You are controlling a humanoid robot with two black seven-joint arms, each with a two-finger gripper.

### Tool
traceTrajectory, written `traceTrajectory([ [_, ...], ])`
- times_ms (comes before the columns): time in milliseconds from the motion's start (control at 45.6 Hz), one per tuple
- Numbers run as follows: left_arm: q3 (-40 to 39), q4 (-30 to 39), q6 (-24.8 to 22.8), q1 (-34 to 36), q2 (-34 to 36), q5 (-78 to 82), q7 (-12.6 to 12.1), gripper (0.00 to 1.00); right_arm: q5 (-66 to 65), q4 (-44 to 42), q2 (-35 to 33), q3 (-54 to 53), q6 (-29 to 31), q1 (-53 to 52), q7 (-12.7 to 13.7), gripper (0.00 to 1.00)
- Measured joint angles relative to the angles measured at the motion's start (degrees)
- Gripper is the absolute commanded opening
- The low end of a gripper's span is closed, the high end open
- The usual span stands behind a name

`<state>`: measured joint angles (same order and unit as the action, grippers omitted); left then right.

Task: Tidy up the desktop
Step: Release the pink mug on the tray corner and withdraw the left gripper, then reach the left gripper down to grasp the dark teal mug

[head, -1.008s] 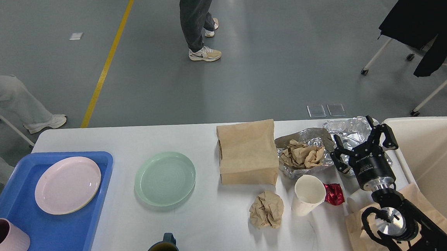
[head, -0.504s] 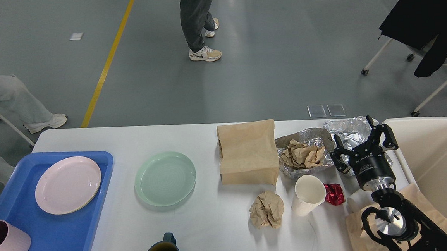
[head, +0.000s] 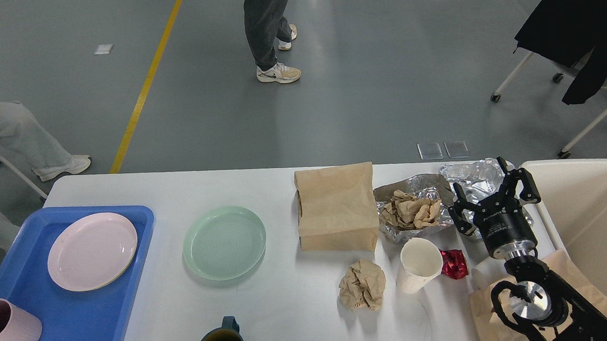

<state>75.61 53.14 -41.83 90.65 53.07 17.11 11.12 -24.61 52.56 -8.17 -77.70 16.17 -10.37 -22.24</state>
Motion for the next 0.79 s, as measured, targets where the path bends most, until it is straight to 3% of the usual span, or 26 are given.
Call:
traceTrajectory([
  [110,10.91,7.56,0.29,13.49,-5.08,-4.02,-0.06,0.95,0.0,0.01,0.0,0.0,0.0,0.0,0.0,1.0],
  [153,16.23,12.04,0.33,21.01,-10.34,-7.52,-0.09,0.95,0.0,0.01,0.0,0.0,0.0,0.0,0.0,1.0],
  [263,20.32,19.3,0.35,30.43,-18.69,-12.63,-0.46,0.95,0.0,0.01,0.0,0.0,0.0,0.0,0.0,1.0],
  [548,18.51,34.87,0.39,48.91,-38.94,-26.78,-3.94,0.95,0.0,0.01,0.0,0.0,0.0,0.0,0.0,1.0],
  [789,13.43,43.37,0.6,57.8,-46.25,-32.13,-4.18,0.95,0.0,-0.08,0.0,0.0,0.0,0.0,0.0,1.0],
])
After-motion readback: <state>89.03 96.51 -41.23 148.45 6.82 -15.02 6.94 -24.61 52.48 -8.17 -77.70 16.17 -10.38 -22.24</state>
